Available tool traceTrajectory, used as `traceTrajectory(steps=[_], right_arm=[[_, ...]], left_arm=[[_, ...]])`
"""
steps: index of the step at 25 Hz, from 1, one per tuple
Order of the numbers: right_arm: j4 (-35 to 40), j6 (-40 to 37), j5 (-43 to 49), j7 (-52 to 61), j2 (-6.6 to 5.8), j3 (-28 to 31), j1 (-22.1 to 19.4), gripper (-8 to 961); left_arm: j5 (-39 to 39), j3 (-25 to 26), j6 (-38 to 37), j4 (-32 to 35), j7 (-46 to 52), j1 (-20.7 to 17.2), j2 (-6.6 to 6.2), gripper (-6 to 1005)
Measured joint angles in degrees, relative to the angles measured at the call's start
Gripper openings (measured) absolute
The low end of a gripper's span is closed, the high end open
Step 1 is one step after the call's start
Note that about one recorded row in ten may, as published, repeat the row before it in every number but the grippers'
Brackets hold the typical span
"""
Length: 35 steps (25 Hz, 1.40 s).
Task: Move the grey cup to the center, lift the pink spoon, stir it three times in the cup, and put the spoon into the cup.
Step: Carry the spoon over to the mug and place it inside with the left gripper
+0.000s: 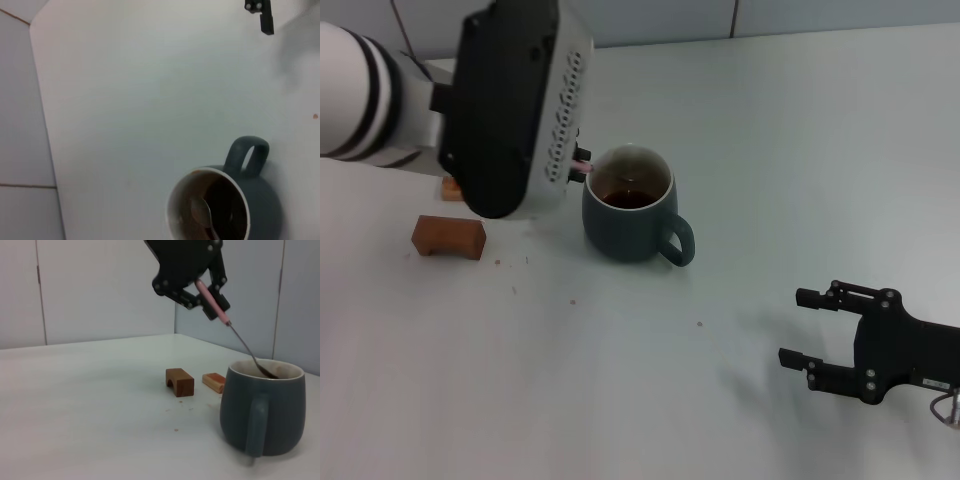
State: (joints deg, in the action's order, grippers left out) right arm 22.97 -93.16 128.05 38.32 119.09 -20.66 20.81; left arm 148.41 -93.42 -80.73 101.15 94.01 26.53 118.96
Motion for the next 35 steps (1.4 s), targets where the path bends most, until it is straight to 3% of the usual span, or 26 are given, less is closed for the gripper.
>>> traceTrajectory(steps=[12, 35], right_arm=[[-0.14, 0.0, 0.0, 0.0, 0.06, 0.01, 0.22, 710], [-0.34, 0.0, 0.0, 0.0, 0.09, 0.43, 0.44, 709]], left_arm=[[3.03, -1.42, 2.09, -5.86, 1.32, 2.77, 0.13, 178], [2.52, -5.08, 1.57, -3.65, 2.8, 3.46, 0.13, 192]])
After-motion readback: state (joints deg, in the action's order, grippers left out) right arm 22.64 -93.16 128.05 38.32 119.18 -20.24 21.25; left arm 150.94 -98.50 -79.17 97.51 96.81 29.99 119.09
